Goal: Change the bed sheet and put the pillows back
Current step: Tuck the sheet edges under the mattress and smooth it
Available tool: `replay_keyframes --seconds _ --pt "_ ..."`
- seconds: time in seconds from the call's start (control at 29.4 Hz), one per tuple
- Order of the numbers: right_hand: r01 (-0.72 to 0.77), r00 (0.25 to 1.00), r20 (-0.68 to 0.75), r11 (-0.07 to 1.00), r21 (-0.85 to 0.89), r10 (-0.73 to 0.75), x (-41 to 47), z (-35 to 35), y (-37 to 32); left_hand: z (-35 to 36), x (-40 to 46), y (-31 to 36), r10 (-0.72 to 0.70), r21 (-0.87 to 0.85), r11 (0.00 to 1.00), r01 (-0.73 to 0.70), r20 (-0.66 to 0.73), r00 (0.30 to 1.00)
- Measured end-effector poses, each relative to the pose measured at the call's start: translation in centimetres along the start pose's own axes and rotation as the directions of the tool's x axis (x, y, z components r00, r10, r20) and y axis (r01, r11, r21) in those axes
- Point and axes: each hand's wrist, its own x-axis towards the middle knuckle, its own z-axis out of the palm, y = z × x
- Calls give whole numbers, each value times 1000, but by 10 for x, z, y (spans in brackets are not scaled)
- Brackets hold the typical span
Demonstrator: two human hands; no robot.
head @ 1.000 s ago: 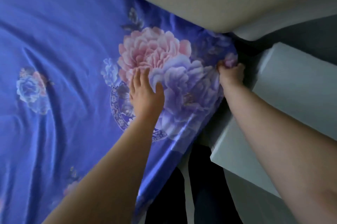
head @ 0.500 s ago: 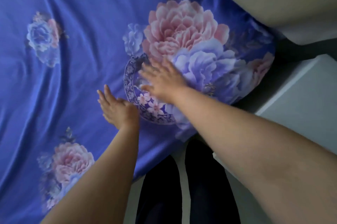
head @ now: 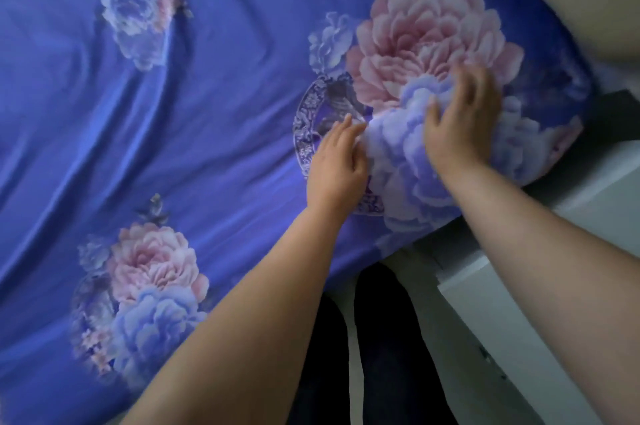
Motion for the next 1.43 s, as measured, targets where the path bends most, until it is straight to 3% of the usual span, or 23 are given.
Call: replay_keyframes --seconds 0.07,0.14,0.2,0.34,0.41,0.51,0.58,0.68,0.82,0.85,0.88,0.95,1.05,1.12,1.22,1.29,1.36,1.43 --pt "338 922 136 926 170 -362 -41 22 -62 -28 -30 -31 -137 -30 990 134 -251 958" --pt "409 789 337 848 335 -514 -83 48 -117 -59 -62 -73 -298 -91 953 289 -450 842" --pt "395 651 488 809 436 -581 -123 70 -159 -88 -95 -116 -411 -82 893 442 -548 728" --pt "585 441 551 692 423 -709 -176 104 -186 -124 -136 -173 -540 -3 736 677 -605 585" --pt "683 307 603 611 399 -736 -200 115 -198 -140 -147 -200 -637 -76 632 772 -618 461" --pt "758 125 658 499 420 -743 -231 131 -214 -160 -166 -233 -719 -247 578 778 -606 341" --pt "783 89 683 474 401 -725 -239 138 -219 -170 -178 -247 -751 -302 563 770 -577 322" --pt "825 22 706 411 387 -708 -244 153 -244 -192 -193 -276 -760 -224 569 791 -512 401" --pt "865 -251 712 178 469 -656 -250 168 -285 -216 -200 -303 -728 -83 644 761 -372 575" --pt "874 -284 716 133 466 -638 -248 171 -293 -221 -197 -305 -714 -57 663 747 -349 607" --pt "888 -279 724 118 445 -632 -242 175 -301 -226 -192 -308 -700 -37 678 735 -339 629" --pt "927 -184 742 138 350 -645 -220 188 -327 -242 -179 -318 -678 -6 687 727 -366 638" --pt "964 -29 718 169 203 -696 -172 209 -380 -275 -150 -336 -665 43 653 756 -447 599" --pt "967 13 680 182 178 -733 -143 223 -426 -299 -125 -349 -648 57 618 784 -527 549" --pt "912 134 613 339 230 -778 -123 244 -490 -332 -98 -375 -655 20 558 830 -603 455" --pt "830 236 623 488 270 -746 -116 260 -515 -336 -99 -392 -714 -18 516 857 -562 418" --pt "830 214 663 492 264 -717 -118 272 -512 -310 -114 -395 -739 -42 546 837 -495 457" --pt "916 6 639 261 306 -769 -140 267 -479 -270 -145 -376 -716 -112 628 770 -469 517"
